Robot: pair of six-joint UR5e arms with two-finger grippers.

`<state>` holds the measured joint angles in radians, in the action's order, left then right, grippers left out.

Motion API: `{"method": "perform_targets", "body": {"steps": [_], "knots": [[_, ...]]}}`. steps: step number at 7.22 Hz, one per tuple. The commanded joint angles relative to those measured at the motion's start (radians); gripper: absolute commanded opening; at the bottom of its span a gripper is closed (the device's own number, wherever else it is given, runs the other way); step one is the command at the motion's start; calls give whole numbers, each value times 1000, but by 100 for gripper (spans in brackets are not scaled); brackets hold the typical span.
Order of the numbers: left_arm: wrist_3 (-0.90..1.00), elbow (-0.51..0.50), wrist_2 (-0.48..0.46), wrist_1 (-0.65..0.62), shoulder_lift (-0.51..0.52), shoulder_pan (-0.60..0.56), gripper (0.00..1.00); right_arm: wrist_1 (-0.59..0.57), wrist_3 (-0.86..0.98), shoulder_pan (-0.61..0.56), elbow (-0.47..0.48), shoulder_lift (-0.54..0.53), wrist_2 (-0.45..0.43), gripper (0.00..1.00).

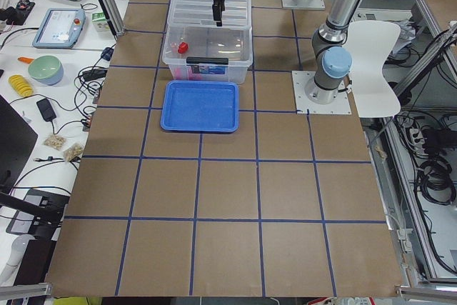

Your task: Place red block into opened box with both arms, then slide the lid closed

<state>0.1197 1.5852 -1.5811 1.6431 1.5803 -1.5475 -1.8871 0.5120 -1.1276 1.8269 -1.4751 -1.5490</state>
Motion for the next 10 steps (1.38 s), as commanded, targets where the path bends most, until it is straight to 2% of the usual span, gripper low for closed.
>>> {"method": "perform_targets", "body": {"steps": [1, 7, 10], "knots": [[0, 5, 1, 1, -6, -2, 100, -4, -93, -70, 0, -2, -3, 100], [-20, 4, 3, -11, 9, 40, 100, -70, -423, -317, 0, 9, -3, 100], [-20, -7, 3, -12, 21, 33, 100, -87, -409, -342, -12, 28, -11, 100]]}}
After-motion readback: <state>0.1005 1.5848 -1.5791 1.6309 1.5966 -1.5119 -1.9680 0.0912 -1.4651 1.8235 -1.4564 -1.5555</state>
